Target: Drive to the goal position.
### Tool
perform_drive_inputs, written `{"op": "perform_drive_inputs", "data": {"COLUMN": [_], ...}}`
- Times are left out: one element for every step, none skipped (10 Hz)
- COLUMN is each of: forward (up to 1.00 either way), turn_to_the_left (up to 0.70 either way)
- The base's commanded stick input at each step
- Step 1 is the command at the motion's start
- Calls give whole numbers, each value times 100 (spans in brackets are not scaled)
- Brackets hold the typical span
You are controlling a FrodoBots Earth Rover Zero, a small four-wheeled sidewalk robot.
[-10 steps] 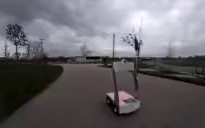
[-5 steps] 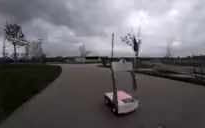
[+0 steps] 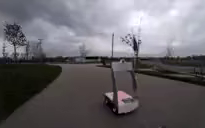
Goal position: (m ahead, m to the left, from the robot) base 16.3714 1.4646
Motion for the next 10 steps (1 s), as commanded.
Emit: {"op": "perform_drive_inputs", "data": {"forward": [0,0,0,0,0,0,0,0,0,0], "turn_to_the_left": [-16,0,0,0,0,0,0,0,0,0]}}
